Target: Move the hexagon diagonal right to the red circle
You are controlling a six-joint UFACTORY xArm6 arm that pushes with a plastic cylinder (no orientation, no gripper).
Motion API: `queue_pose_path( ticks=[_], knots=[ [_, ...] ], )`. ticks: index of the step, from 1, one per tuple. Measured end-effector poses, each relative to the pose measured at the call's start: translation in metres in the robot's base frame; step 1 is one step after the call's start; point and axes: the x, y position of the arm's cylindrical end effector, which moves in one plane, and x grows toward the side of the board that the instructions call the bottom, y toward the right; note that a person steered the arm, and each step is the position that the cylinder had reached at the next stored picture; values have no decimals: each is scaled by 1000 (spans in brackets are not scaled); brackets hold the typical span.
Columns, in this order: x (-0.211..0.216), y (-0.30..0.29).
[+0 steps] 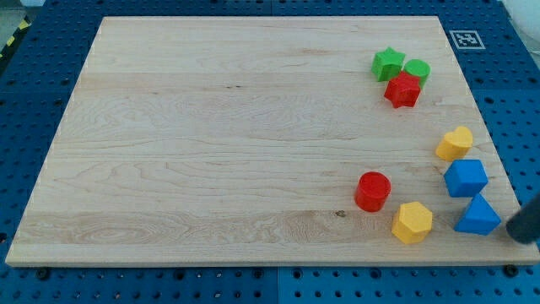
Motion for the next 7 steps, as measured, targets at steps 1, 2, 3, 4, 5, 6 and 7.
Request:
queue_pose_path(
  ticks=[1,2,3,4,5,6,7],
  knots=[
    [8,-11],
    [8,-66],
    [9,-103],
    [9,-105],
    [9,-108],
    [9,-124],
    [9,-128]
  ],
)
